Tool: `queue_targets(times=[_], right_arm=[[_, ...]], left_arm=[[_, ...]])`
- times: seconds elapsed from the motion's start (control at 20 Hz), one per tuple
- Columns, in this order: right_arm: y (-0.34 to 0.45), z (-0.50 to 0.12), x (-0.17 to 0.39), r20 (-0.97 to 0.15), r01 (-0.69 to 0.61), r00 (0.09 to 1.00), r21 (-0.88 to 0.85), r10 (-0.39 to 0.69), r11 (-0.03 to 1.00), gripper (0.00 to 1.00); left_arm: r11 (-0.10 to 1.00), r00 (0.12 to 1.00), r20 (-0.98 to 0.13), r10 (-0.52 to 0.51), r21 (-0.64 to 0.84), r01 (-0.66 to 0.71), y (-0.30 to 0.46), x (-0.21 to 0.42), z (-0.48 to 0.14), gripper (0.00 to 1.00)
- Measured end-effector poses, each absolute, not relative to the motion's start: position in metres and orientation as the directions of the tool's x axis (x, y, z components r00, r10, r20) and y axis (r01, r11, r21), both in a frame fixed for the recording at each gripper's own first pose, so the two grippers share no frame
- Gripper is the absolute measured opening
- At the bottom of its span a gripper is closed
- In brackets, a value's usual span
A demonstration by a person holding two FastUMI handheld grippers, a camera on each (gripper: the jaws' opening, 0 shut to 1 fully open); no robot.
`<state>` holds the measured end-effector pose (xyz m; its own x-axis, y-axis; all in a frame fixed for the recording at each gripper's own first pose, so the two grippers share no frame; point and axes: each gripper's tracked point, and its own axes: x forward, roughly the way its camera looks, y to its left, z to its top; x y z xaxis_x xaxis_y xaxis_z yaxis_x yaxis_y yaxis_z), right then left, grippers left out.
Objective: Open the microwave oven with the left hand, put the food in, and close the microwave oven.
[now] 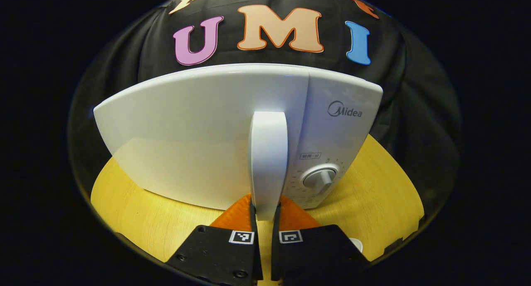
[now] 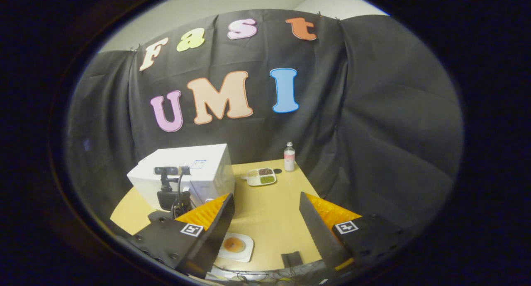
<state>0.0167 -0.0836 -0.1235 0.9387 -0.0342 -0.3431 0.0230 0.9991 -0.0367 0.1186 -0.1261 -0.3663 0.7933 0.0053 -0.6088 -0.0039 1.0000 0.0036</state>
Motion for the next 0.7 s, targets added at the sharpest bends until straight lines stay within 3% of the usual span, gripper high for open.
queue_targets(times=[0.05, 0.15, 0.2, 0.25, 0.3, 0.4, 0.45, 0.7], right_arm=[[-0.084, -0.125, 0.018, -0.348, 0.021, 0.937, -0.037, -0.033, 0.999, 0.92], [-0.085, -0.129, 0.020, -0.351, 0.020, 0.936, -0.039, -0.033, 0.999, 0.92], [-0.086, -0.134, 0.022, -0.358, 0.020, 0.933, -0.039, -0.033, 0.999, 0.98], [-0.083, -0.137, 0.023, -0.366, 0.013, 0.930, -0.032, -0.024, 0.999, 0.98], [-0.079, -0.140, 0.024, -0.371, -0.002, 0.929, -0.022, -0.006, 1.000, 0.92], [-0.072, -0.145, 0.025, -0.378, -0.035, 0.925, -0.019, 0.025, 0.999, 0.93], [-0.068, -0.146, 0.026, -0.380, -0.050, 0.924, -0.025, 0.037, 0.998, 0.98], [-0.043, -0.160, 0.024, -0.407, -0.137, 0.906, -0.019, 0.118, 0.990, 0.99]], left_arm=[[0.999, 0.770, -0.638, 0.019, -0.014, -0.037, -0.125, 0.104, -0.371, 0.08], [0.999, 0.800, -0.599, 0.029, -0.006, -0.041, -0.118, 0.077, -0.362, 0.08], [1.000, 0.803, -0.595, 0.025, 0.021, -0.015, -0.114, 0.062, -0.361, 0.08], [1.000, 0.800, -0.600, 0.020, 0.025, -0.006, -0.110, 0.049, -0.361, 0.07], [1.000, 0.792, -0.611, 0.012, 0.008, -0.009, -0.106, 0.038, -0.360, 0.07], [1.000, 0.772, -0.636, -0.004, -0.012, -0.005, -0.099, 0.018, -0.360, 0.08], [1.000, 0.773, -0.634, -0.002, 0.000, 0.002, -0.095, 0.010, -0.359, 0.07], [0.998, 0.764, -0.643, 0.055, 0.038, -0.040, -0.072, -0.027, -0.355, 0.11]])
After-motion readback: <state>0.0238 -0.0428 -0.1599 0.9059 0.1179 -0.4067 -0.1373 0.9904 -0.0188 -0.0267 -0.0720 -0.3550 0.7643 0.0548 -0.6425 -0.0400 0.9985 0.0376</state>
